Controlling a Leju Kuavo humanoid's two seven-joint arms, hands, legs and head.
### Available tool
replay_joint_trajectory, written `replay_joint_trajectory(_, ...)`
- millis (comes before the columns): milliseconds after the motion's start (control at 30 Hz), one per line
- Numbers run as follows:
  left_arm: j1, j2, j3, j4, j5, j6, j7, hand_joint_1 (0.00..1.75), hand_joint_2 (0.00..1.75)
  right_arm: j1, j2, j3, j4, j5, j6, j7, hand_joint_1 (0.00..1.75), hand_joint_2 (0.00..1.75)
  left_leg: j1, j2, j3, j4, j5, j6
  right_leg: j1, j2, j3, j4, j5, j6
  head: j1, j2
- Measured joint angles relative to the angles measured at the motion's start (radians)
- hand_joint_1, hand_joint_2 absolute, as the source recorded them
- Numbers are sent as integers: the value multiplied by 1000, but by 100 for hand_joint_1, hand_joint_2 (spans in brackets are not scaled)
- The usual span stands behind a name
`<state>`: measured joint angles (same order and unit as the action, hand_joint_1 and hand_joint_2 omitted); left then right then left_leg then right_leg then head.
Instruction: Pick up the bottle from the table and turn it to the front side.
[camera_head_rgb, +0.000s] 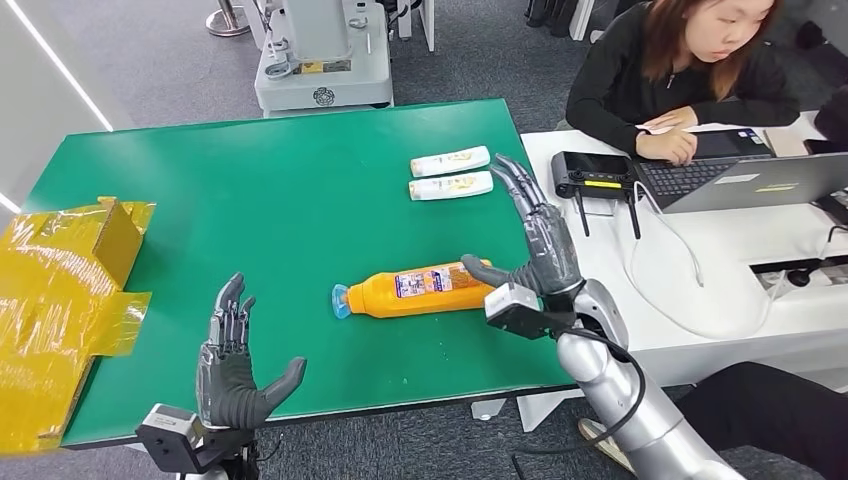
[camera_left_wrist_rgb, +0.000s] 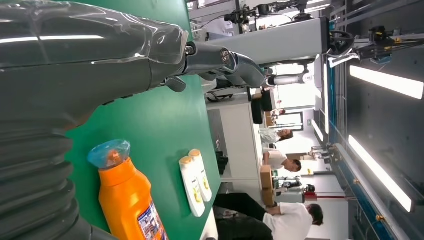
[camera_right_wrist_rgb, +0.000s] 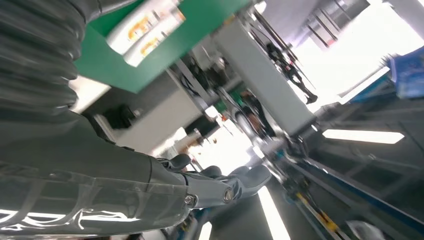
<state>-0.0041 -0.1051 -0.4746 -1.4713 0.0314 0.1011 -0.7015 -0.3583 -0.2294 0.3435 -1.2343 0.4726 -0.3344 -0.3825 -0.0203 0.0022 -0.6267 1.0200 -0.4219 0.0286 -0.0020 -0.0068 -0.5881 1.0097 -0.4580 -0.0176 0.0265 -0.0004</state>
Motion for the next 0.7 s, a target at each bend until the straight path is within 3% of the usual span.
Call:
replay_joint_trajectory(200, -9, 0, 0, 9, -4, -24, 0, 0, 175, -214, -5, 71, 193, 15, 219, 156, 0, 175, 0, 2, 0, 0, 1, 1, 0, 2, 0, 1, 1, 1, 0, 0)
replay_joint_trajectory(400, -31, 0, -1, 34, 3, -28, 0, 0, 175, -467, 46, 176, 442, 89, 292, 247, 0, 175, 0, 1, 0, 0, 3, 0, 0, 1, 0, 1, 2, 1, 0, 0)
replay_joint_trajectory(700, -48, 0, -8, 63, 3, -20, 0, 0, 175, -676, 116, 308, 672, 165, 488, 342, 0, 175, 0, 0, -1, 1, 3, 0, 0, 0, 0, 1, 2, 1, 0, 0)
